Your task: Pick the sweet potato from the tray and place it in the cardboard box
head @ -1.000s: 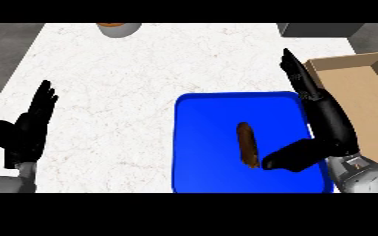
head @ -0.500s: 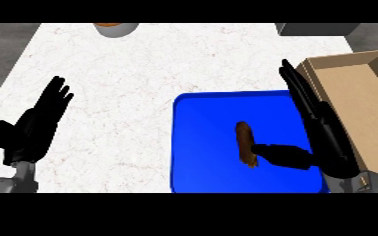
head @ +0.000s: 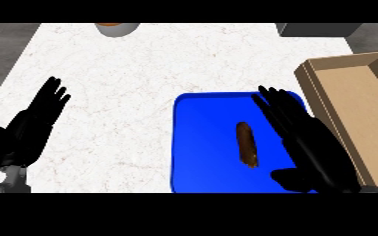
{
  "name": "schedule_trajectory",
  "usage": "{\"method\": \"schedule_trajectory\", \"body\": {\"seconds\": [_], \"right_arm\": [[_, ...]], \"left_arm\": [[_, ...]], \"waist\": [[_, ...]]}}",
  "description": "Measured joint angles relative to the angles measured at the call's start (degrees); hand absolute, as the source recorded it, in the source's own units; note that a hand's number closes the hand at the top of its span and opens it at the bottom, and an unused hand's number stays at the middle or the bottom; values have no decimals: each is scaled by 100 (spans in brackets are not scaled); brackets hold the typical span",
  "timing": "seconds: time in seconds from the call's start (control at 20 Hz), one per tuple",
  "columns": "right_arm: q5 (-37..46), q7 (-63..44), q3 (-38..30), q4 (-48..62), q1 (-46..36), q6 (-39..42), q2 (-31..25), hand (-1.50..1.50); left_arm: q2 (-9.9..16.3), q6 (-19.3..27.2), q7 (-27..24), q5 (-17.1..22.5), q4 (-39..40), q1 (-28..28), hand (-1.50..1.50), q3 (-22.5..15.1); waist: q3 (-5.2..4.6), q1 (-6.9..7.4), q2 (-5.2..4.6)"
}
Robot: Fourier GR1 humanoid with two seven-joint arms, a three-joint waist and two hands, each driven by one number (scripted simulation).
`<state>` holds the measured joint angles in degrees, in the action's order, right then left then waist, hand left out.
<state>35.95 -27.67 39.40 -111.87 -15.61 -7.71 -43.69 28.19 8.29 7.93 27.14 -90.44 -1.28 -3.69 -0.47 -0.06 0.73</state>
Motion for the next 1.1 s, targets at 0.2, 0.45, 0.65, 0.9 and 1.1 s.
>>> {"method": "schedule_trajectory", "body": {"seconds": [0.2,0.45,0.65,0.9,1.1], "right_arm": [[371,-1241,434,-41,-410,1228,78,-150],[325,-2666,851,201,-941,2660,877,-150],[137,-3114,876,684,-1256,3119,1689,-150],[-4,-3396,783,1226,-1365,3351,2406,-150],[-31,-3449,661,1454,-1344,3558,2632,-150]], "left_arm": [[12,-49,36,14,-25,-41,0,4],[-38,-12,99,-38,-62,-154,0,-33],[1,-100,164,20,-13,-202,0,54],[-51,-130,101,-24,-13,-118,0,82],[-116,-80,122,-78,-108,-23,0,75]], "waist": [[-4,77,-17],[9,127,-51],[21,121,-62],[29,81,-61],[35,45,-55]]}}
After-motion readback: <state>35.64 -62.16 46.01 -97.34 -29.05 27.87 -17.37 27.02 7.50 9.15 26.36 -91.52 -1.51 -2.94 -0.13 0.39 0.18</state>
